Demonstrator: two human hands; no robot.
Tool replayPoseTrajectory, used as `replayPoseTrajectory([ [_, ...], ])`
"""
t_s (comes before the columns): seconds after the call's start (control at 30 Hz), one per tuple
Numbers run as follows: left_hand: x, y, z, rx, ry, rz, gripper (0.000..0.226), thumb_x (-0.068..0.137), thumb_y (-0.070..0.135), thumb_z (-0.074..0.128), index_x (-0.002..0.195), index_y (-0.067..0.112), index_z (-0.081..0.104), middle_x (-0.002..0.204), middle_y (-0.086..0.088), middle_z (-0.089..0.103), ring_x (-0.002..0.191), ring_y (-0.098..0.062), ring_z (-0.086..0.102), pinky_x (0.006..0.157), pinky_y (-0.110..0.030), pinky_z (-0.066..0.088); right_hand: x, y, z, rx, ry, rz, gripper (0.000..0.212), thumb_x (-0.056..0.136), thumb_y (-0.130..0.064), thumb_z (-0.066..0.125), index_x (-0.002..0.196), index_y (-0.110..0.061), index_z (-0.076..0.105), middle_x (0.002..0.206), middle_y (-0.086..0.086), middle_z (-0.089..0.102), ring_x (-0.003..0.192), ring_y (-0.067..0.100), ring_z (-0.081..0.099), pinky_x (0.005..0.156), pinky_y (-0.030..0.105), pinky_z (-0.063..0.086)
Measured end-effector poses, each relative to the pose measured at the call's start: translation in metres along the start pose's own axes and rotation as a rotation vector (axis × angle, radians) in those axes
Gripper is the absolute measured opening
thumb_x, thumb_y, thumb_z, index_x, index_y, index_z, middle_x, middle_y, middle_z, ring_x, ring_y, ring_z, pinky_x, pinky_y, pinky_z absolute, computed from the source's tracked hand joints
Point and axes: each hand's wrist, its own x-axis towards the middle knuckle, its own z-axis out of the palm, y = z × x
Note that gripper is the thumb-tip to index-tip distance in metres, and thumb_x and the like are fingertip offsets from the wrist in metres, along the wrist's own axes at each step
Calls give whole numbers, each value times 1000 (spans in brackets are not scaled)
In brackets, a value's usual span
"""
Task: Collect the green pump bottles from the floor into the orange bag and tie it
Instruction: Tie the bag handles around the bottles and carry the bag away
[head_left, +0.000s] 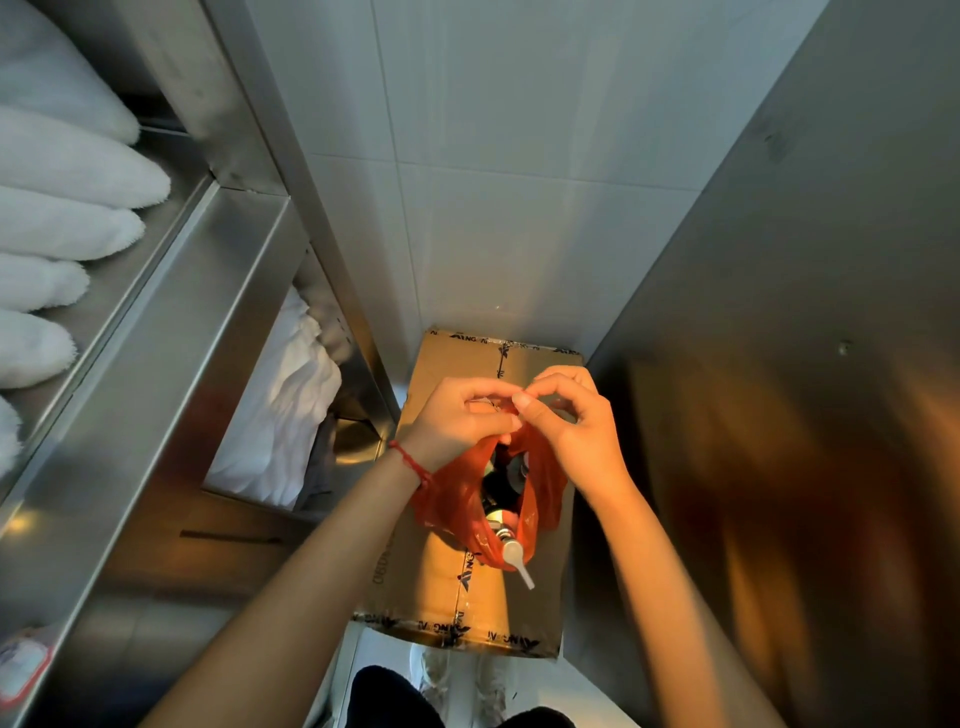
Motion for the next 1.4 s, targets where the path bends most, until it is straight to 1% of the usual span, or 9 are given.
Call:
replayPoseTrajectory([
  [0.13, 1, -2, 3, 47, 35, -21, 17, 75, -10, 62, 73, 5, 67, 43, 8, 59, 44, 0, 53, 51, -12, 45, 7, 1, 9, 40, -21, 13, 16, 75, -4, 70, 69, -18, 66, 90, 2, 52, 88, 7, 53, 79, 16, 41],
  [0.23, 2, -6, 1, 6, 109, -64, 28, 82, 5, 61, 57, 17, 65, 43, 5, 59, 41, -5, 54, 45, -16, 46, 8, 7, 8, 143, -14, 74, 8, 81, -8, 65, 79, -16, 68, 86, -2, 63, 81, 1, 60, 74, 15, 46],
  [0.43, 2, -8, -9, -33, 83, -102, 20, 87, 13, 57, 68, 13, 65, 47, 5, 64, 45, -6, 59, 49, -15, 48, 2, 23, 2, 180, -52, 197, 12, 81, -13, 64, 84, -22, 72, 84, -3, 71, 79, 11, 67, 71, 22, 54],
  [0.57, 5, -7, -10, -61, 69, -100, 13, 87, 8, 56, 78, 8, 64, 47, 4, 65, 46, -6, 61, 52, -15, 51, 7, 21, 6, 164, 14, 180, 14, 77, -12, 69, 73, -25, 71, 68, -11, 71, 68, 5, 65, 62, 17, 51],
  [0.8, 7, -16, -22, -23, 300, -173, 9, 82, 13, 63, 80, 10, 71, 65, -11, 64, 56, -11, 59, 64, -27, 50, 0, 29, 15, 80, 170, 87, 17, 79, -8, 67, 72, -23, 68, 76, 0, 66, 74, 8, 60, 70, 18, 47],
  [0.93, 5, -15, -21, -179, 288, -318, 10, 81, 20, 65, 75, 16, 72, 64, -9, 67, 59, -20, 61, 63, -28, 54, -8, 33, 25, 104, 71, 57, 19, 77, -7, 69, 72, -25, 71, 76, 2, 67, 75, 13, 61, 71, 21, 46],
  [1.13, 3, -10, -20, -263, 287, -345, 15, 82, 17, 63, 70, 19, 72, 59, -2, 70, 54, -15, 63, 55, -23, 53, 1, 37, 33, 57, 58, 58, 17, 69, -17, 78, 70, -31, 70, 77, -4, 62, 76, 10, 58, 74, 23, 44],
  [1.27, 3, -9, -21, -202, 267, -326, 10, 81, 15, 65, 74, 13, 71, 58, 2, 70, 56, -11, 64, 60, -23, 53, 8, 40, 30, 25, -10, 144, 42, 67, -24, 79, 100, -38, 58, 100, -8, 63, 94, 4, 58, 80, 15, 45],
  [1.4, 4, -7, -26, -18, 252, -224, 7, 77, 12, 68, 73, 16, 72, 54, 7, 68, 55, -6, 63, 56, -18, 52, 12, 36, 27, 72, -198, 204, 13, 74, -17, 74, 86, -20, 71, 85, 7, 72, 81, 20, 68, 78, 37, 54],
])
